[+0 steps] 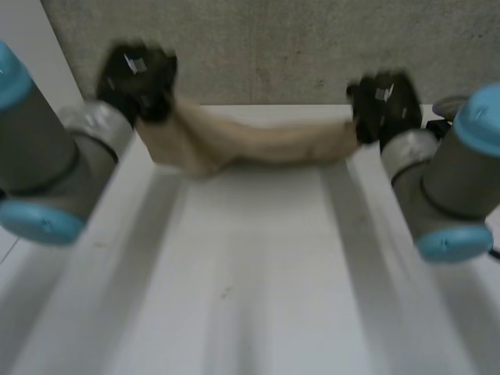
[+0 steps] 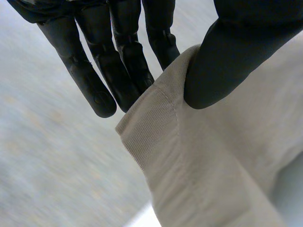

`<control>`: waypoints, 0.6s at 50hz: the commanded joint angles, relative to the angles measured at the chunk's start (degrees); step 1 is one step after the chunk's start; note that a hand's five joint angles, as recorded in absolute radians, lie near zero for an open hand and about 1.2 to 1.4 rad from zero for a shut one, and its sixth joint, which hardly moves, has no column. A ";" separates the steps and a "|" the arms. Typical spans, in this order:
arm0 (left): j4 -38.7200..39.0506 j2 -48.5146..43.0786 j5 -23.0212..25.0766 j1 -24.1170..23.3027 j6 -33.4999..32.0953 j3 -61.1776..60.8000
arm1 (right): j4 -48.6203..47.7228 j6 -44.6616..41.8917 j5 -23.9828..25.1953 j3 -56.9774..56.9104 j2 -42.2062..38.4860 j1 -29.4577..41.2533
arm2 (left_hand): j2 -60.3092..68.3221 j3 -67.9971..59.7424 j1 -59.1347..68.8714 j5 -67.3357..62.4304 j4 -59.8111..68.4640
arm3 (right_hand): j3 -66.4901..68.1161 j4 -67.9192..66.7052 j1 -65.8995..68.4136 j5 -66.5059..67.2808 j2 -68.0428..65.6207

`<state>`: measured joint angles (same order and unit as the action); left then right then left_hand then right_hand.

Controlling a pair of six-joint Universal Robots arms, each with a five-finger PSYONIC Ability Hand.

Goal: Fold the laundry.

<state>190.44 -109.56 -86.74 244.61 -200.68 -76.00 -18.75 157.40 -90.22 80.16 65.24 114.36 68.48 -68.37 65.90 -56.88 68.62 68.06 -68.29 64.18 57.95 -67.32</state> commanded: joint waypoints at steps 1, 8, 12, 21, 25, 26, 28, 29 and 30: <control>-1.03 -2.77 1.31 -3.78 -1.64 -11.09 | -3.14 -3.94 4.44 11.76 -3.01 -1.68 | 11.52 -11.63 14.10 -13.12 11.38 | 11.94 -11.71 15.82 12.05 -12.68; -9.02 2.76 -2.99 -5.37 -4.63 -17.33 | 2.83 -10.88 6.02 18.27 3.66 -4.23 | 11.52 -11.63 14.10 -13.12 11.38 | 11.94 -11.71 15.82 12.05 -12.68; -19.29 8.91 -5.28 -7.38 -6.47 -19.71 | 12.40 -17.73 8.30 19.86 10.95 -6.25 | 11.52 -11.63 14.10 -13.12 11.38 | 11.94 -11.71 15.82 12.05 -12.68; -46.11 14.64 -1.95 -14.59 -9.29 -21.38 | 46.51 -38.21 14.36 23.11 20.54 -14.60 | 11.52 -11.63 14.10 -13.12 11.38 | 11.94 -11.71 15.82 12.05 -12.68; -48.50 14.55 0.51 -15.83 -9.29 -19.01 | 44.16 -38.67 19.55 23.37 21.51 -14.86 | 11.52 -11.63 14.10 -13.12 11.38 | 11.94 -11.71 15.82 12.05 -12.68; -47.19 14.46 0.43 -15.83 -9.29 -17.53 | 42.58 -37.10 19.73 23.29 21.16 -14.78 | 11.52 -11.63 14.10 -13.12 11.38 | 11.94 -11.71 15.82 12.05 -12.68; -45.26 13.59 -0.01 -15.39 -9.20 -15.77 | 40.73 -35.24 19.47 23.11 20.29 -14.69 | 11.52 -11.63 14.10 -13.12 11.38 | 11.94 -11.71 15.82 12.05 -12.68; -43.94 12.63 -0.27 -14.95 -9.29 -14.89 | 39.85 -34.28 19.21 22.94 19.67 -14.69 | 11.52 -11.63 14.10 -13.12 11.38 | 11.94 -11.71 15.82 12.05 -12.68; -40.62 10.35 -1.06 -14.08 -9.81 -12.88 | 37.75 -32.53 18.68 22.50 18.10 -14.60 | 11.52 -11.63 14.10 -13.12 11.38 | 11.94 -11.71 15.82 12.05 -12.68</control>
<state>142.66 -94.92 -87.14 229.03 -210.10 -94.67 25.93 119.27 -71.97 103.52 86.61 99.48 68.48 -68.37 65.90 -57.53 68.79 68.06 -68.30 64.18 57.95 -67.32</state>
